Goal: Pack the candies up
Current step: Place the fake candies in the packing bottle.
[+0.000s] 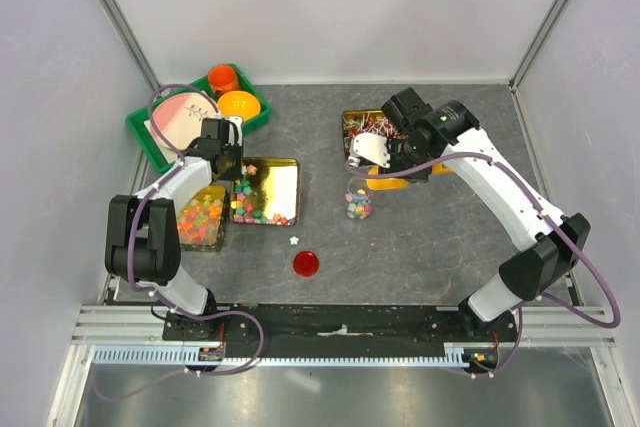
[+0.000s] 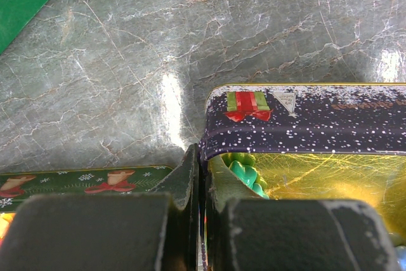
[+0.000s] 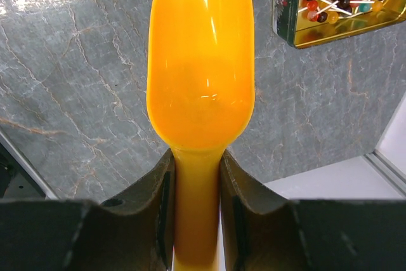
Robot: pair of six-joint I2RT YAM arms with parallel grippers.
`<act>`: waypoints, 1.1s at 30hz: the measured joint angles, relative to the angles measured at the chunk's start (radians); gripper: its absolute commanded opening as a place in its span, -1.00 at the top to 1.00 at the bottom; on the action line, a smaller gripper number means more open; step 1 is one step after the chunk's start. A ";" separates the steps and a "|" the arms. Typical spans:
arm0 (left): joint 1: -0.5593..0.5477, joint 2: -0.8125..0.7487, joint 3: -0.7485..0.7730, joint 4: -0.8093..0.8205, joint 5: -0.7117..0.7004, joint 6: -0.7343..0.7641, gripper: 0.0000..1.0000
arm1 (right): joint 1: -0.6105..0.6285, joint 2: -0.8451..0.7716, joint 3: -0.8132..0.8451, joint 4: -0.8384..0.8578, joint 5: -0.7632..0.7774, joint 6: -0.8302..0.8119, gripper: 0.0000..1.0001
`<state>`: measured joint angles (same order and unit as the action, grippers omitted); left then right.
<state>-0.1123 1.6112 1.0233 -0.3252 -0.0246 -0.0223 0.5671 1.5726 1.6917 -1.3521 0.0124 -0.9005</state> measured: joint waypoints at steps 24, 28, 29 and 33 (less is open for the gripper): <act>0.000 0.111 0.109 -0.048 -0.001 0.001 0.97 | -0.129 -0.262 -0.219 0.255 0.023 0.072 1.00; 0.000 0.172 0.188 -0.066 -0.009 0.004 0.97 | -0.214 -0.350 -0.388 0.414 0.010 0.101 1.00; 0.000 0.191 0.213 -0.070 -0.014 0.004 0.97 | -0.239 -0.366 -0.442 0.461 0.002 0.112 1.00; 0.000 0.241 0.278 -0.084 -0.027 0.005 0.97 | -0.329 -0.391 -0.588 0.603 -0.029 0.156 1.00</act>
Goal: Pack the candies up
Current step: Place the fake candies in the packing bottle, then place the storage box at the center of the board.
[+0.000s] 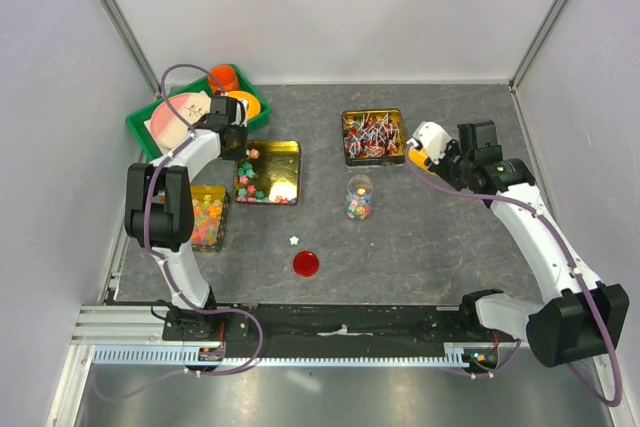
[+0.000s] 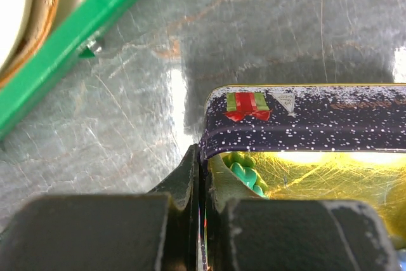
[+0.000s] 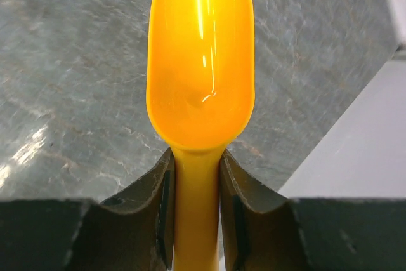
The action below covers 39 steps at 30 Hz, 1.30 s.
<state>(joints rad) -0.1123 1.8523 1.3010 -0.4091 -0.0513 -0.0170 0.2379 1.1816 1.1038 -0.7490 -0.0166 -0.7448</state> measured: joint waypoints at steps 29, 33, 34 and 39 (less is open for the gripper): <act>0.000 0.262 0.287 -0.092 -0.034 0.011 0.71 | -0.314 0.220 -0.270 0.597 -0.074 0.297 1.00; -0.001 0.282 0.299 -0.091 -0.038 0.011 0.54 | -0.312 0.282 -0.270 0.620 -0.076 0.304 1.00; -0.001 0.283 0.303 -0.091 -0.042 0.011 0.51 | -0.310 0.302 -0.270 0.622 -0.076 0.306 1.00; -0.001 0.285 0.313 -0.091 -0.052 0.011 0.32 | -0.285 0.366 -0.271 0.621 -0.063 0.312 1.00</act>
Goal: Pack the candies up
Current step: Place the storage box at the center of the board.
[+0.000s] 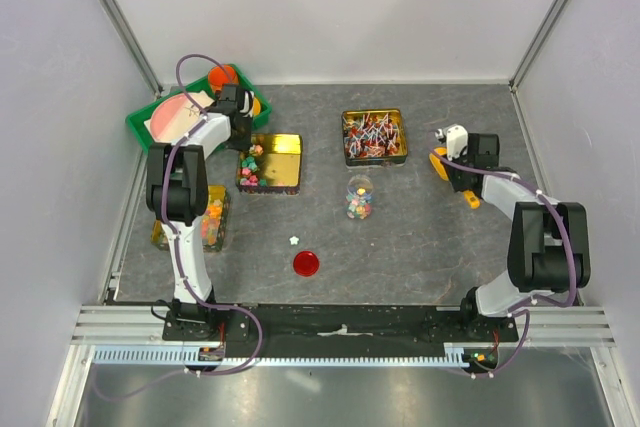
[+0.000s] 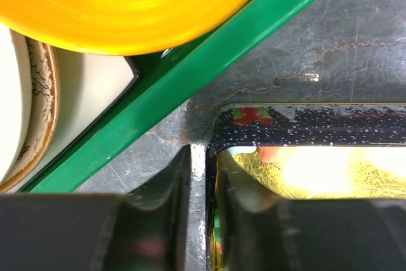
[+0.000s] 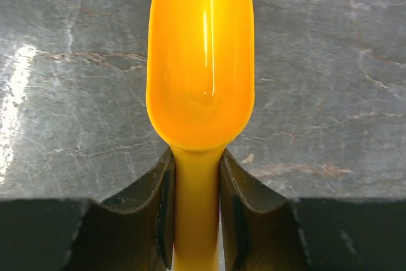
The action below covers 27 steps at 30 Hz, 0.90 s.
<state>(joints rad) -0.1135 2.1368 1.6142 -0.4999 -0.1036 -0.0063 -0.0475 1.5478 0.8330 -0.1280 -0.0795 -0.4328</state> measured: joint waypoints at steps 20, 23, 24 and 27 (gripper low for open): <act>0.000 -0.253 -0.095 -0.025 0.087 0.001 -0.05 | 0.072 0.072 0.050 -0.038 0.054 -0.009 -0.03; 0.000 -0.335 -0.160 -0.024 0.120 0.001 -0.06 | 0.072 0.066 0.050 -0.092 0.053 -0.015 -0.14; 0.000 -0.360 -0.182 -0.025 0.132 0.001 -0.06 | 0.072 0.059 0.051 -0.108 0.053 -0.016 -0.18; -0.001 -0.429 -0.250 -0.027 0.152 0.004 -0.06 | 0.072 0.023 0.058 -0.154 0.051 -0.019 -0.29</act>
<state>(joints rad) -0.1143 1.7077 1.3643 -0.5274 0.0483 -0.0021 0.0242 1.5703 0.8913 -0.2825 -0.0284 -0.4519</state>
